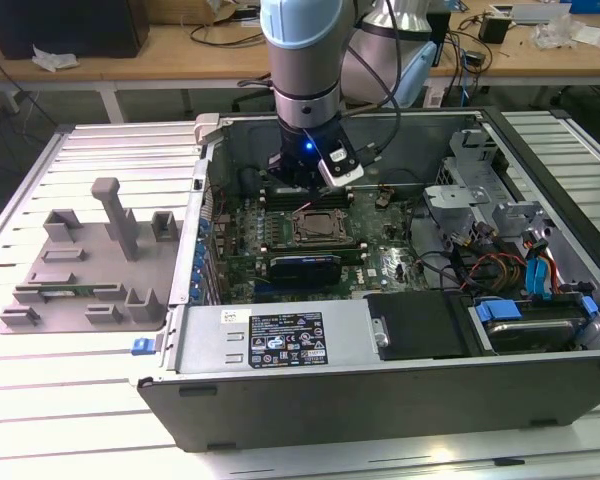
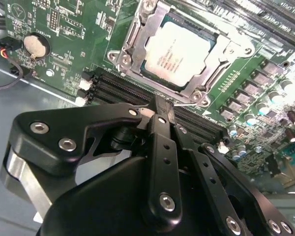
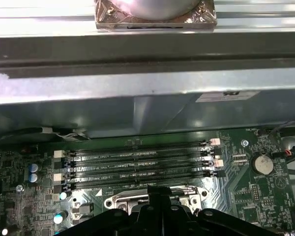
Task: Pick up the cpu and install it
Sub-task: 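Install the first cpu locking lever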
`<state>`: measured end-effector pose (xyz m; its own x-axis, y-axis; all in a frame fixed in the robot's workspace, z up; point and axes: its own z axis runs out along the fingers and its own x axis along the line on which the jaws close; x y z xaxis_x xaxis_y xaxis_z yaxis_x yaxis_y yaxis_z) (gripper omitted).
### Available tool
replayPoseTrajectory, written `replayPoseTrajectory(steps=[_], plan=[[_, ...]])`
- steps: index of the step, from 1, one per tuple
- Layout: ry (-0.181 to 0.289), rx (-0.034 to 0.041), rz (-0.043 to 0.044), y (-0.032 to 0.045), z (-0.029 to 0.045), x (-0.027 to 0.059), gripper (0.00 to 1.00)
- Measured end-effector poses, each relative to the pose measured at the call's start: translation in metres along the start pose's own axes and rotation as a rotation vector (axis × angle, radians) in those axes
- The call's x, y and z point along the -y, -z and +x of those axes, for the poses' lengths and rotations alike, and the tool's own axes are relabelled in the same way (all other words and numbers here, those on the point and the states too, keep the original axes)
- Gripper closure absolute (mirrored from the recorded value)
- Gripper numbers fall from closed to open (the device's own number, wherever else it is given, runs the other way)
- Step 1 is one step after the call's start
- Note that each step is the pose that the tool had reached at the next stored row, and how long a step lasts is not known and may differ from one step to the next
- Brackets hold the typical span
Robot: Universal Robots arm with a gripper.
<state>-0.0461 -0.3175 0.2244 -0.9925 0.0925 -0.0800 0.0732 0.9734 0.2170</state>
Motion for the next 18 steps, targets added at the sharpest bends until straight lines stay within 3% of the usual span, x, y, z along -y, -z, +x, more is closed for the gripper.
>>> replayPoseTrajectory(steps=[8,12,16,18], plan=[[0.0,0.0006,0.0015,-0.0077,0.0014,-0.008,0.89],[-0.005,0.0274,0.0019,-0.0097,0.0015,-0.0077,0.89],[-0.056,0.0404,0.0112,-0.0106,0.0016,-0.0075,0.89],[-0.064,0.0424,0.0144,-0.0106,0.0016,-0.0076,0.89]])
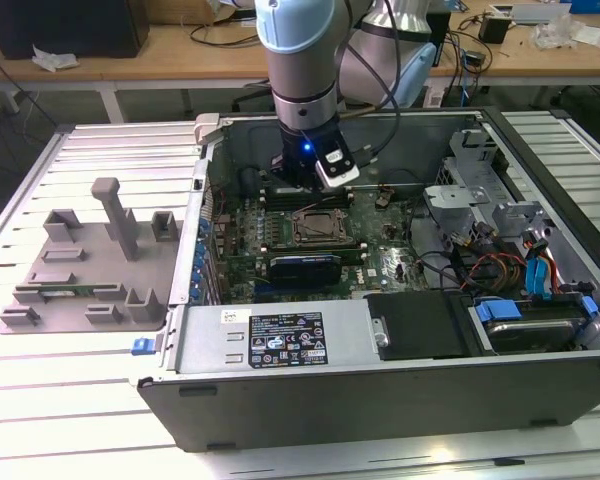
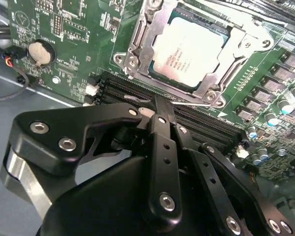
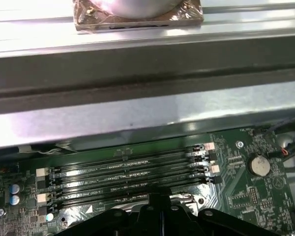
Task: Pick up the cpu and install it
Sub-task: 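Install the first cpu locking lever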
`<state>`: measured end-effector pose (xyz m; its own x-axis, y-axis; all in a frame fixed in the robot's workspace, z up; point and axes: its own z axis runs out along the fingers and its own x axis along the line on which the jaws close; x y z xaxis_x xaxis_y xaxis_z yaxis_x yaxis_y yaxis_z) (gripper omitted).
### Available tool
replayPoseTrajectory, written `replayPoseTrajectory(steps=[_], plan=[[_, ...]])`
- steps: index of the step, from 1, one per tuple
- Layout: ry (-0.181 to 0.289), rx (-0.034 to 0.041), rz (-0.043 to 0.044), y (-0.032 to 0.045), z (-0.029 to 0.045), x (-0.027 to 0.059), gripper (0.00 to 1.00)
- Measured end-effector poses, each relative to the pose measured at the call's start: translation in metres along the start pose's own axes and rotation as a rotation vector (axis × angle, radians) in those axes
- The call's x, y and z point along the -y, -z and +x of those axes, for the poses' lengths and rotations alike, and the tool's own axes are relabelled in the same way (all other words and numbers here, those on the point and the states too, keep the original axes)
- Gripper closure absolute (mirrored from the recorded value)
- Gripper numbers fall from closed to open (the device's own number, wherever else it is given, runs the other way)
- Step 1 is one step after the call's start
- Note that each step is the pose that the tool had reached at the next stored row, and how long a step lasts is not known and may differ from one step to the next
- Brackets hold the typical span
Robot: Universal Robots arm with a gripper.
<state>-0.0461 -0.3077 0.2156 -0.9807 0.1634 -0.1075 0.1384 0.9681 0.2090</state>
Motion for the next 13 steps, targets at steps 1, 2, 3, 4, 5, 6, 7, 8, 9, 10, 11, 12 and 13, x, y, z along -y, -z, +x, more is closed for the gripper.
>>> replayPoseTrajectory(steps=[1,2,3,4,5,6,7,8,9,10,11,12,13], plan=[[0.0,0.0001,0.0001,0.0,0.0,0.0,0.89],[0.0,0.0001,0.0002,0.0,0.0,0.0,0.89],[-0.001,0.001,0.003,-0.0005,0.0001,0.0,0.89],[-0.006,0.0028,0.0081,-0.001,0.0001,0.0001,0.89],[-0.011,0.0051,0.0134,-0.0012,0.0002,0.0002,0.89],[-0.015,0.0077,0.0188,-0.0015,0.0002,0.0003,0.89],[-0.018,0.0104,0.0258,-0.0017,0.0002,0.0003,0.89],[-0.021,0.0144,0.0364,-0.0021,0.0003,0.0,0.89],[-0.02,0.0155,0.0394,-0.0025,0.0006,-0.0013,0.89],[-0.02,0.0159,0.0406,-0.003,0.001,-0.003,0.89],[-0.02,0.0161,0.0417,-0.0034,0.0014,-0.005,0.89],[-0.02,0.0164,0.0423,-0.0039,0.0017,-0.0067,0.89],[-0.021,0.0165,0.0431,-0.0042,0.0018,-0.0077,0.89]])
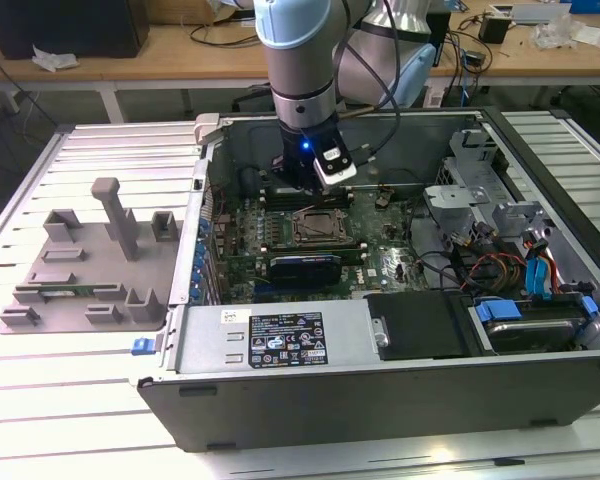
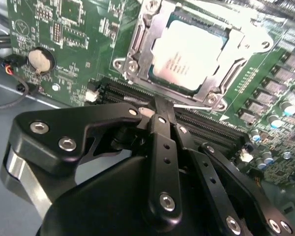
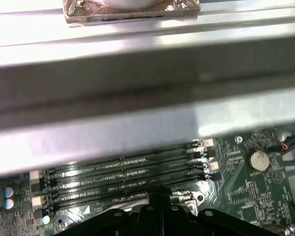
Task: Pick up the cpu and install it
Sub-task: 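Install the first cpu locking lever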
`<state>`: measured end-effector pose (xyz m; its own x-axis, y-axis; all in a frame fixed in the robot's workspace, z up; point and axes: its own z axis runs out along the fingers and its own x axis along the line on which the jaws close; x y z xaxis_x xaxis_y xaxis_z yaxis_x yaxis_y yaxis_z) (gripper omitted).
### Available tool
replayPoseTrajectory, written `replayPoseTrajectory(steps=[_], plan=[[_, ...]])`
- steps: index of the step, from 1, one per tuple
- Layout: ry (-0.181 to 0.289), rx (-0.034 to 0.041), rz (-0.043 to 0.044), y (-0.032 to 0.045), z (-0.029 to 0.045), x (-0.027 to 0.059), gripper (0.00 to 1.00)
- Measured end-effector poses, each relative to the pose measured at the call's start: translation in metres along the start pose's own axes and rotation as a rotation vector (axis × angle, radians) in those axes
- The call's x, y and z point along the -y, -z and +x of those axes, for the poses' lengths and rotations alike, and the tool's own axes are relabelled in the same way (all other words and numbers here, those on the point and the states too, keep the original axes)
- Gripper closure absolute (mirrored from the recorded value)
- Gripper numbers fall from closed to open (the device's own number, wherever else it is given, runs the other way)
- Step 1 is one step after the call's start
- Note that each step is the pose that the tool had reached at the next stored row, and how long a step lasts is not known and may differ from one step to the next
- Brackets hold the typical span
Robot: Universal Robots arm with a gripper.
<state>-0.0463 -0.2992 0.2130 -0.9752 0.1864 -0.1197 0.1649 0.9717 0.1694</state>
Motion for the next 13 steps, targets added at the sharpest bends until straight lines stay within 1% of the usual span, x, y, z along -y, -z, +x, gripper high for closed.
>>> replayPoseTrajectory(steps=[2,3,6,13], plan=[[-0.008,0.002,0.0029,-0.0007,0.0002,-0.0005,0.89],[-0.03,0.0059,0.0065,-0.0016,0.0004,-0.0004,0.89],[-0.079,0.0143,0.013,-0.0032,0.0005,-0.0002,0.89],[-0.117,0.0211,0.0174,-0.0058,0.0016,-0.0042,0.89]])
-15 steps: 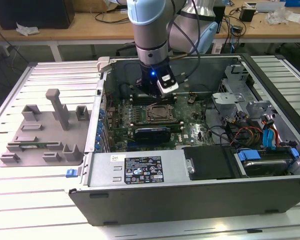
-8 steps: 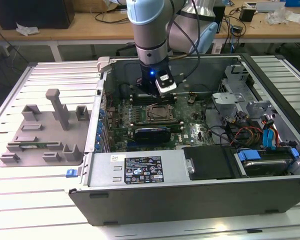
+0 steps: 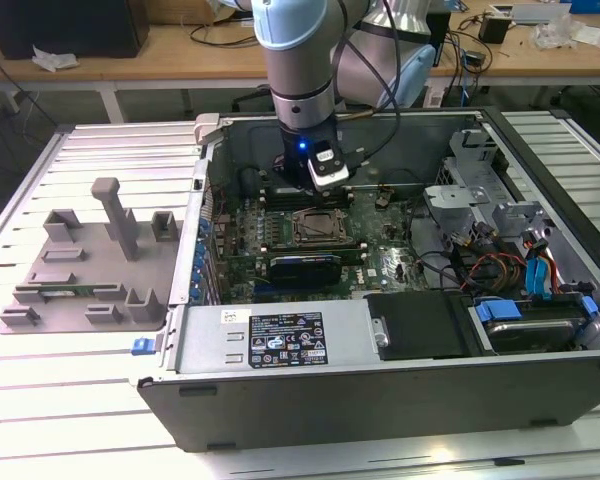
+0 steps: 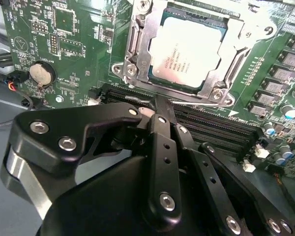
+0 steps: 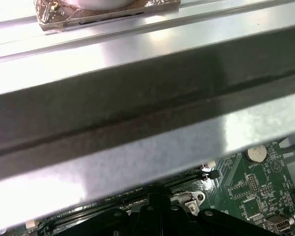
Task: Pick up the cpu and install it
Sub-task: 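Install the first cpu locking lever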
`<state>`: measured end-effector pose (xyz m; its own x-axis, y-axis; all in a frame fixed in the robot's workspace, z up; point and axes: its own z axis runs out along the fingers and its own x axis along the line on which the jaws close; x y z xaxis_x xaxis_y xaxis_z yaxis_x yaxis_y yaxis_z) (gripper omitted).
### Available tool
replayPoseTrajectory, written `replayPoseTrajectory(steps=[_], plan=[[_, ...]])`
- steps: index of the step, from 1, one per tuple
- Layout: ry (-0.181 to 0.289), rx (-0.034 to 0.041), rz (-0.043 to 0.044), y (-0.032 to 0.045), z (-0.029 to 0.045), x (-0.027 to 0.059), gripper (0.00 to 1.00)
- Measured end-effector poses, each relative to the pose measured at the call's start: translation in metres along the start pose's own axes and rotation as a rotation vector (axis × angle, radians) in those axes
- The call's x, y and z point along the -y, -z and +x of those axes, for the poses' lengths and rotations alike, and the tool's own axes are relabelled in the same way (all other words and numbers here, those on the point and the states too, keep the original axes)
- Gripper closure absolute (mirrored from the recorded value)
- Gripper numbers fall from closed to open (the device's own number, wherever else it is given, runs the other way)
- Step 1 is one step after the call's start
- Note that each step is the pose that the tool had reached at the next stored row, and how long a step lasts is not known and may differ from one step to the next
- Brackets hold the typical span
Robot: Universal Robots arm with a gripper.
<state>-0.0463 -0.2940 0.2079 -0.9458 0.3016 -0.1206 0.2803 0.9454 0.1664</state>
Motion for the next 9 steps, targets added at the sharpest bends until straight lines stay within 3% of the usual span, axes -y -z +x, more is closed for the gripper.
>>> replayPoseTrajectory(steps=[9], plan=[[-0.043,0.0106,0.0085,-0.0031,0.0012,-0.0023,0.89]])
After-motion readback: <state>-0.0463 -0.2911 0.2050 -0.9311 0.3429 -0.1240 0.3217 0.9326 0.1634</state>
